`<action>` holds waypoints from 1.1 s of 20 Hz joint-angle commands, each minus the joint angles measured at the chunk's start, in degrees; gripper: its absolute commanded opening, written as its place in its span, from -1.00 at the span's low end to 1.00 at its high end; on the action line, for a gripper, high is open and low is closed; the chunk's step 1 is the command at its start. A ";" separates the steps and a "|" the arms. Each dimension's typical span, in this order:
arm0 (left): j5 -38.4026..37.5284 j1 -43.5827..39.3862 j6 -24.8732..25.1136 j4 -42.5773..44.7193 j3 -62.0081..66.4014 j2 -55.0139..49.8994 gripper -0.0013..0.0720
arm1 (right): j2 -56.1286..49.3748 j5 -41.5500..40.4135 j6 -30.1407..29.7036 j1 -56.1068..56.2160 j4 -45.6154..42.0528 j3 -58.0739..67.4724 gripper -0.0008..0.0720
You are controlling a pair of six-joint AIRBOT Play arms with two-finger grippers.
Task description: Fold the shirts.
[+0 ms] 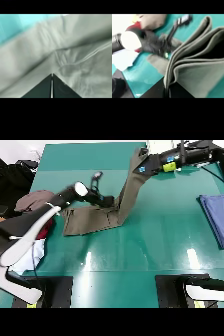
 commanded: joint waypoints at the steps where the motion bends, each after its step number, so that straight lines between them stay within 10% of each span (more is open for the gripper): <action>1: -3.15 8.52 -0.35 6.54 0.24 9.94 -0.91 | -1.42 -4.57 0.11 7.34 1.40 0.24 -0.94; 6: -6.69 21.77 -0.33 14.69 0.24 26.73 -0.91 | -12.48 -21.20 -7.39 25.07 10.40 0.79 -0.88; 8: -8.15 24.72 -0.33 16.13 0.24 30.25 -0.91 | -19.28 -25.00 -9.53 30.75 9.73 5.99 -0.05; 17: -12.13 24.37 1.20 15.87 0.22 32.09 -0.91 | -22.84 -0.13 1.33 18.62 -12.98 11.93 -0.29; 22: -11.08 18.56 2.69 15.91 0.20 32.04 -0.91 | -13.09 -3.96 6.40 7.13 -16.79 -10.47 -0.32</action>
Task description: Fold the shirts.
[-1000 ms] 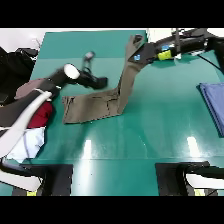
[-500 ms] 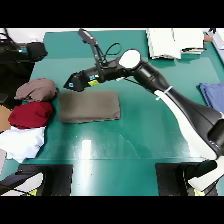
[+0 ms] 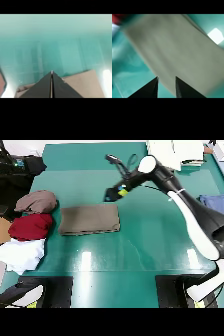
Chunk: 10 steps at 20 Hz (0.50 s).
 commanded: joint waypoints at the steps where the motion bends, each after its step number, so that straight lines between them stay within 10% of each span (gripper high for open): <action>1: 0.96 -3.56 1.22 0.02 -0.02 0.11 -0.91 | 7.56 -5.73 4.63 -7.19 -3.54 -16.98 -0.32; 2: 1.11 -4.17 1.22 -0.04 -0.04 0.00 -0.91 | 9.79 -10.51 4.81 -8.22 -2.95 -22.45 -0.31; 5: 1.53 -4.72 1.22 -0.59 -0.04 0.00 -0.91 | 12.35 -24.41 4.61 -8.35 4.59 -35.41 0.60; 10: 1.42 -4.72 1.20 -0.59 -0.04 0.00 -0.91 | 3.96 -26.93 -7.17 -6.36 27.39 -38.27 0.60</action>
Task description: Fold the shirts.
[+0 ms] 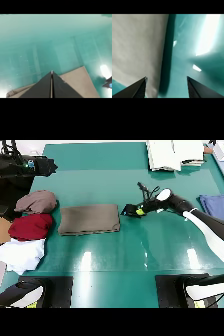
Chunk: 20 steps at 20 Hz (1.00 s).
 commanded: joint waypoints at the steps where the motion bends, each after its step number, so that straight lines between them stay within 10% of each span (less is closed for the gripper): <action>1: 0.04 -0.22 0.09 -0.20 -0.02 -0.04 -0.91 | -5.03 -4.26 -8.90 1.33 18.43 -3.04 0.60; 9: -0.68 -0.22 0.04 -0.76 -0.02 -0.04 -0.91 | -14.51 0.44 -16.20 8.11 25.62 8.74 0.32; 12: -0.94 -0.22 0.02 -1.84 -0.02 -0.04 -0.91 | -15.72 2.95 -16.13 9.20 18.62 14.38 -0.95; 20: 0.85 -10.03 0.09 -3.80 -0.02 -0.04 -0.91 | -0.68 3.52 -4.39 -7.37 -7.41 18.34 -0.94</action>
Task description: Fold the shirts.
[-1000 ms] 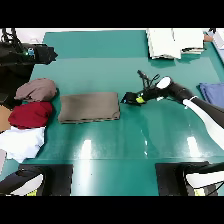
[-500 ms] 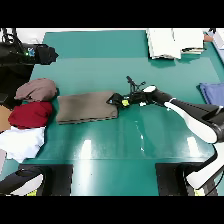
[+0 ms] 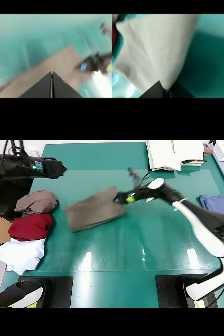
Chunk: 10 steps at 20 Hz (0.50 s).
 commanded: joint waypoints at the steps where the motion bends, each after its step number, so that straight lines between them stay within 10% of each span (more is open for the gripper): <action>1: 2.38 -6.84 0.02 -0.44 -0.02 -0.02 -0.91 | 7.98 4.35 5.68 -11.65 -14.99 0.87 -0.94; 10: 5.62 -13.94 -0.50 -1.09 -0.02 -0.02 -0.91 | 17.53 7.87 6.36 -54.10 -22.58 0.90 -0.94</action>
